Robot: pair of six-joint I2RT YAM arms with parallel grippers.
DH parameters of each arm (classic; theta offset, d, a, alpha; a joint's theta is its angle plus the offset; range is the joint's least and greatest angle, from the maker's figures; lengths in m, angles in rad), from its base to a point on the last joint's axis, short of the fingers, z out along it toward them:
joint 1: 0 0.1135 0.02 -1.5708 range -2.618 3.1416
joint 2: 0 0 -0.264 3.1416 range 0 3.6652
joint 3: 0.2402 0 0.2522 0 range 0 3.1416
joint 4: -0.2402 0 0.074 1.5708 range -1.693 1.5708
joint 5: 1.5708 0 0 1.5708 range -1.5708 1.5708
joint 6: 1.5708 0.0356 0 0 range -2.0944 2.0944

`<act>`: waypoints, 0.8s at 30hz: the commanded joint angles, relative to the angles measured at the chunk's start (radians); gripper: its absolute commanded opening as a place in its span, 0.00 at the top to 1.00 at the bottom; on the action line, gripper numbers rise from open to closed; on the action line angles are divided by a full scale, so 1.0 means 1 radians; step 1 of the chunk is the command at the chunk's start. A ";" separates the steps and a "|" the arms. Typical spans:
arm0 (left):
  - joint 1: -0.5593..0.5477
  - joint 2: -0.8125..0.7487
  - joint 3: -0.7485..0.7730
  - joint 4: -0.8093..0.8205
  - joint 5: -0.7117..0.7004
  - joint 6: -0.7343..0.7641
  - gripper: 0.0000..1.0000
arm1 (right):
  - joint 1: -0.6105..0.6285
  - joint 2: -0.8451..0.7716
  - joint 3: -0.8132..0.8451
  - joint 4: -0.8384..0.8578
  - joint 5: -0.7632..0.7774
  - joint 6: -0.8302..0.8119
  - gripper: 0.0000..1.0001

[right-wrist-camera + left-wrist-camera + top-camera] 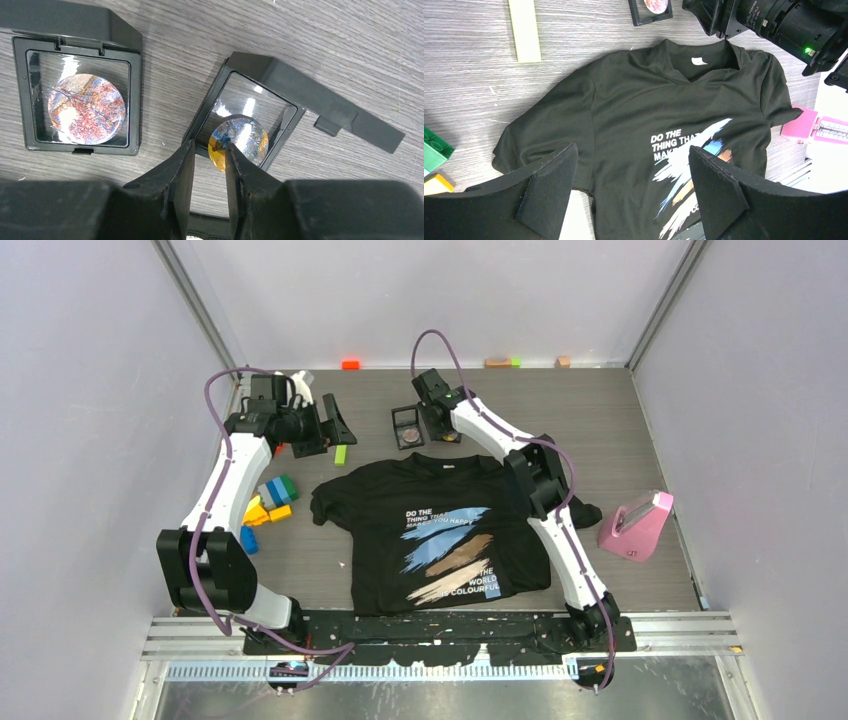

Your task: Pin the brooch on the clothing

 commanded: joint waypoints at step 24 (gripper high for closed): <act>0.006 -0.017 -0.008 0.029 0.030 -0.005 0.16 | -0.006 -0.033 0.020 0.005 0.023 0.089 0.31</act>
